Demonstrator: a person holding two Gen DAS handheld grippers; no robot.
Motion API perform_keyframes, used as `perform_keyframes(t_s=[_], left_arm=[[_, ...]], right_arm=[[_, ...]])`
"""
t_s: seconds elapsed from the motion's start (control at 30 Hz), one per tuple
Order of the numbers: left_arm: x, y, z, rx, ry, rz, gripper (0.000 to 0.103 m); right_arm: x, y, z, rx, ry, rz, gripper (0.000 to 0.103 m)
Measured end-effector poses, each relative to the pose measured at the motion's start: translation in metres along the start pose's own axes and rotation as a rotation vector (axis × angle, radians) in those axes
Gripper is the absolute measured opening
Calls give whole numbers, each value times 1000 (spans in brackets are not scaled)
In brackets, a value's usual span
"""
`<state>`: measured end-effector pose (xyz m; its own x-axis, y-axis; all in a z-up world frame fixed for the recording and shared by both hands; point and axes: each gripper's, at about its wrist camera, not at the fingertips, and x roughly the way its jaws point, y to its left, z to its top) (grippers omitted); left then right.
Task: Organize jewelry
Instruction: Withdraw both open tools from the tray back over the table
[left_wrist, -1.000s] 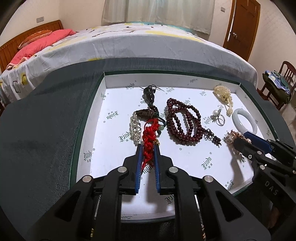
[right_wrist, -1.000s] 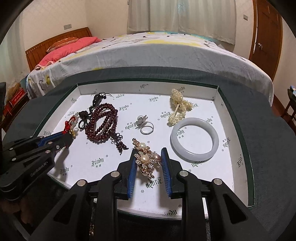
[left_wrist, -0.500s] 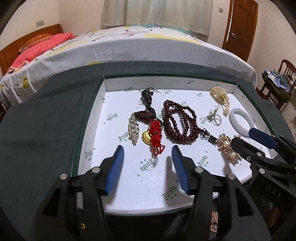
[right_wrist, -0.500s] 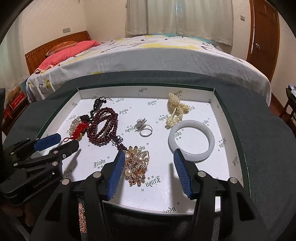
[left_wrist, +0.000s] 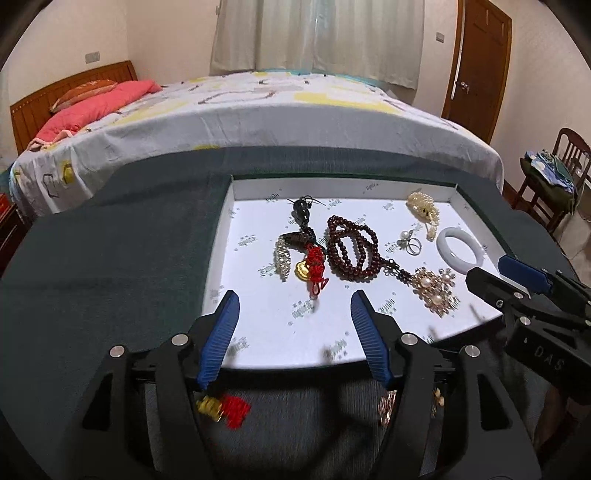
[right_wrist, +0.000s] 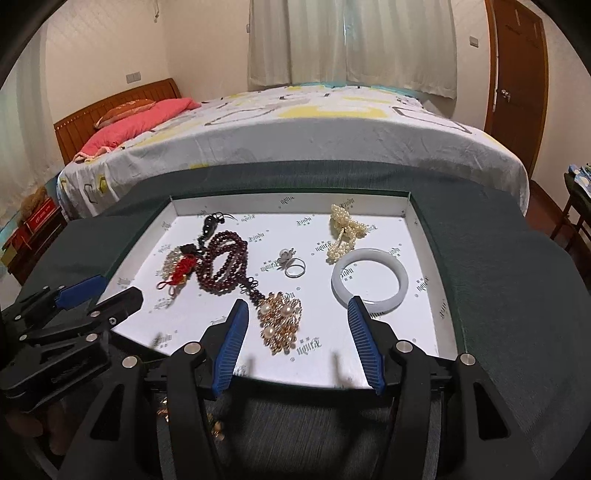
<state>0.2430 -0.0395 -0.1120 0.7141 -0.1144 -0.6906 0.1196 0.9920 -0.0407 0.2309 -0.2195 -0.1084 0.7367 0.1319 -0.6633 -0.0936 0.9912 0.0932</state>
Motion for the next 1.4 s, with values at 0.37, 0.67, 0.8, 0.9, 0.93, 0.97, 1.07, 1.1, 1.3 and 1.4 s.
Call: perform_keyframes(t_s=[0.37,0.67,0.8,0.9,0.93,0.97,1.07,1.1,1.3,1.4], left_arm=[[-54,18,-21,-21,-51,47,66],[-81,26,-36,-26,-76,78,67],[-88,32,-45,-43,-72,89,67],[-90,39,-51,-56,-63,101,67],[-90,41,-53,-62,-58,106,67],[-90,44,-55,-66,-52,109,67],[-87,49,-58,-77,-39,120,67],[-85,52,-59,-81,-34,125,67],[-74,64,-66,-108,4,142,67],[-70,67,-68,-110,15,146,67]], right_arm=[[-29,4,-22,-1,-7,-1,59],[-50,10,-37,-9,-14,-1,59],[-52,18,-41,-23,-11,10,59],[-51,27,-42,-38,-6,28,59],[-51,30,-43,-43,-5,33,59],[-50,34,-43,-47,-2,37,59],[-41,44,-47,-62,27,57,59],[-37,46,-48,-67,38,61,59],[-8,60,-57,-88,119,79,59],[1,63,-58,-92,146,82,59]])
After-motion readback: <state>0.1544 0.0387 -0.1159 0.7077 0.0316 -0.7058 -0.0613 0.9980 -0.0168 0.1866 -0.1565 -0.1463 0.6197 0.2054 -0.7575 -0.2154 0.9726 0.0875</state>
